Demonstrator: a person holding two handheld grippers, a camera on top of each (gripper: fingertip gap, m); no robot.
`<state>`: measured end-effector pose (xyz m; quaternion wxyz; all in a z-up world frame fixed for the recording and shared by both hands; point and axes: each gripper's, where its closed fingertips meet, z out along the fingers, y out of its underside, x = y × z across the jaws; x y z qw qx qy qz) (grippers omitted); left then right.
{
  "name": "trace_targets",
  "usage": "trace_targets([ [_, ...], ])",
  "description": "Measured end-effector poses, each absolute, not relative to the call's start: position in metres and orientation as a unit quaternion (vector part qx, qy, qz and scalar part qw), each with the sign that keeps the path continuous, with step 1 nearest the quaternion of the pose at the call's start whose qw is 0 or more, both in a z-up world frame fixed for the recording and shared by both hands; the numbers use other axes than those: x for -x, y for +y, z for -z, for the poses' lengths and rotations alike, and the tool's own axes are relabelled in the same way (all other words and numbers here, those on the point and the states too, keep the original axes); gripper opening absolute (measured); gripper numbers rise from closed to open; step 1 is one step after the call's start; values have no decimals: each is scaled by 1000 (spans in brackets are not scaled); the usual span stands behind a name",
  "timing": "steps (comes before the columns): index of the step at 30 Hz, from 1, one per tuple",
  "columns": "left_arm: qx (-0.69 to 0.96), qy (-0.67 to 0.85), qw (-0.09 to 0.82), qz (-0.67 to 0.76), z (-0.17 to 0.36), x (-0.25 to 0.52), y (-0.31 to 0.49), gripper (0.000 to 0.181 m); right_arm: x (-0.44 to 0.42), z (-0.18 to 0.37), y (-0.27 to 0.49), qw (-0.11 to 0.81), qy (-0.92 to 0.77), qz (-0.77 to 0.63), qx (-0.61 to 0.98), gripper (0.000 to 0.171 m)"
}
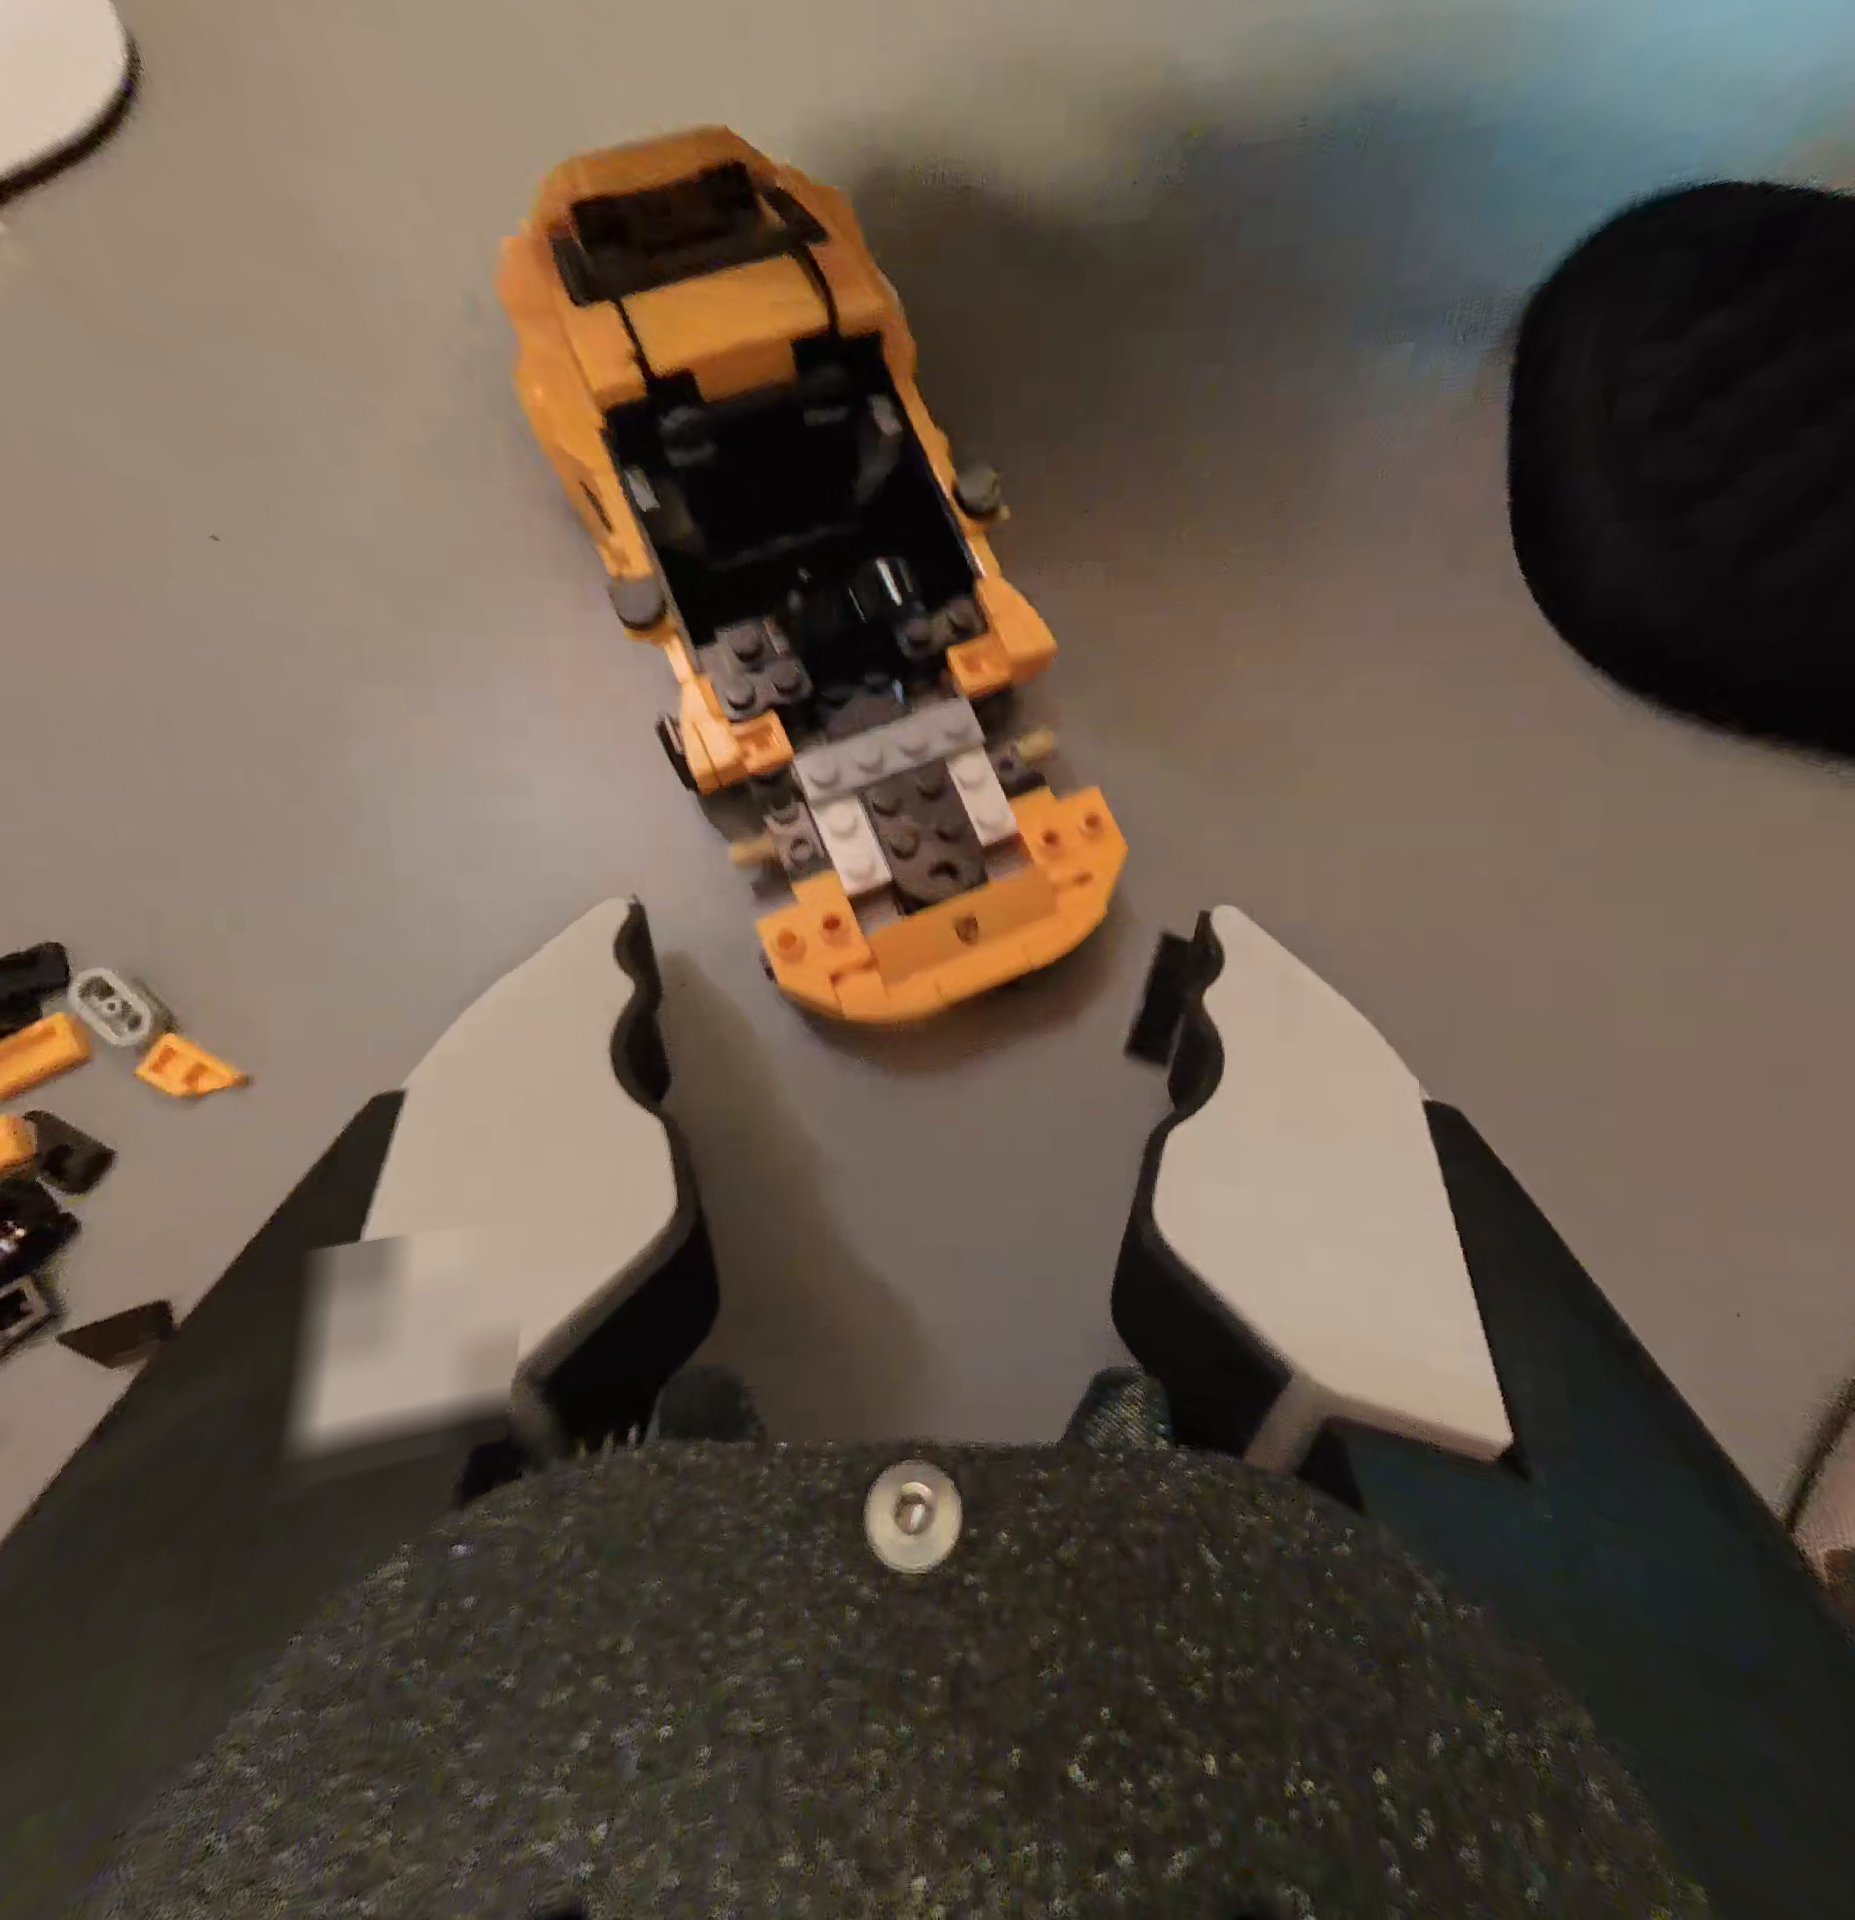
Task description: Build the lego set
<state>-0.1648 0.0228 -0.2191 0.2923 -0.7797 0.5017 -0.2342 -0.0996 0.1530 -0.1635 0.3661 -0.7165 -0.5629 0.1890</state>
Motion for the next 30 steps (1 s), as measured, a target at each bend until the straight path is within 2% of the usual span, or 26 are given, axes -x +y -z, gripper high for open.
trace_targets([
  [2, 785, 505, 277, 230, 224, 159, 24, 89, 99, 164, 159, 372, -561, -197, 713, 7],
  [4, 778, 521, 273, 223, 227, 158, 24, 71, 98, 164, 160, 380, -565, -196, 705, 7],
  [8, 736, 591, 237, 231, 227, 173, 24, 69, 91, 159, 145, 385, -569, -214, 694, 7],
  [12, 624, 711, 185, 265, 227, 197, 20, 71, 92, 150, 111, 371, -593, -227, 678, 7],
  [16, 539, 769, 150, 309, 226, 205, 20, 69, 105, 146, 80, 348, -617, -227, 668, 7],
  [22, 578, 733, 162, 320, 218, 210, 28, 79, 128, 147, 56, 315, -634, -215, 673, 7],
  [26, 640, 686, 189, 291, 215, 214, 27, 76, 144, 149, 52, 304, -638, -206, 677, 7],
  [30, 670, 665, 202, 262, 228, 209, 18, 88, 159, 148, 57, 303, -634, -195, 684, 7],
])
